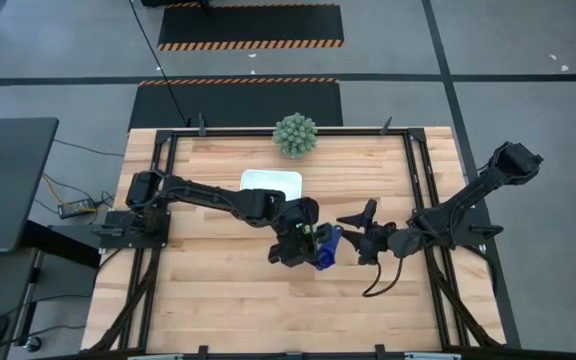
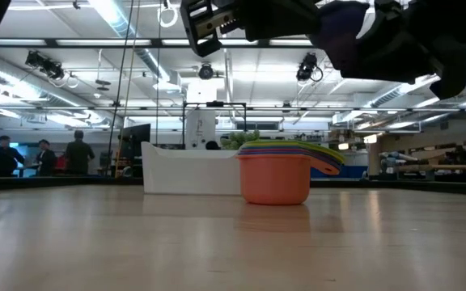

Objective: Nest measuring cups in basket
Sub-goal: Stack the blue nesting cup on the green nesting cup

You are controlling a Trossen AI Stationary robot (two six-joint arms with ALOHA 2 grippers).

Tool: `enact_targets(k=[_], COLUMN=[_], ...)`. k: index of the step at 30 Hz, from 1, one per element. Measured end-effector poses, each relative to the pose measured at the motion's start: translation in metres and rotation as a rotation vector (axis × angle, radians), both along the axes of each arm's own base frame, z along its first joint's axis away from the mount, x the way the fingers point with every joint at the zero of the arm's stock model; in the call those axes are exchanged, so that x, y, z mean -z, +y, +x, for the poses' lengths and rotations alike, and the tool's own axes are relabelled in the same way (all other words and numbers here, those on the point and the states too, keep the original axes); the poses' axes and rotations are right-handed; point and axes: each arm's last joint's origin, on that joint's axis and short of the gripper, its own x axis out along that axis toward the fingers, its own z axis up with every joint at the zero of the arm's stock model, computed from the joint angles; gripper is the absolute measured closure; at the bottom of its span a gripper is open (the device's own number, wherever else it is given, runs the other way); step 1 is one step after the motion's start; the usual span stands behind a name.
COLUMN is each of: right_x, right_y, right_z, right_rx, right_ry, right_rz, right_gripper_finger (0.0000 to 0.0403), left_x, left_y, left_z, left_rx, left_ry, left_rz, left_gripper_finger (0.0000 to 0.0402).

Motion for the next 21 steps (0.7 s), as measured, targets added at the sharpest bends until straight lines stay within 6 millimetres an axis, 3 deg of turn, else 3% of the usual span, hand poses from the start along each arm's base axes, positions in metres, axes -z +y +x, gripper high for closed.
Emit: enact_targets(k=[11, 21], right_x=[-0.001, -0.002], right_y=[-0.004, -0.004], right_z=[0.002, 0.002], right_rx=[0.019, 0.042], right_ry=[-0.003, -0.022], right_rz=[-0.007, -0.005], right_gripper_finger=[0.0383, 0.0388], left_x=[-0.001, -0.001], left_y=[0.009, 0.011], left_z=[0.002, 0.003], left_rx=[-0.043, -0.068], left_ry=[-0.016, -0.006], left_rz=[0.016, 0.005], left_gripper_finger=[0.0392, 0.0389])
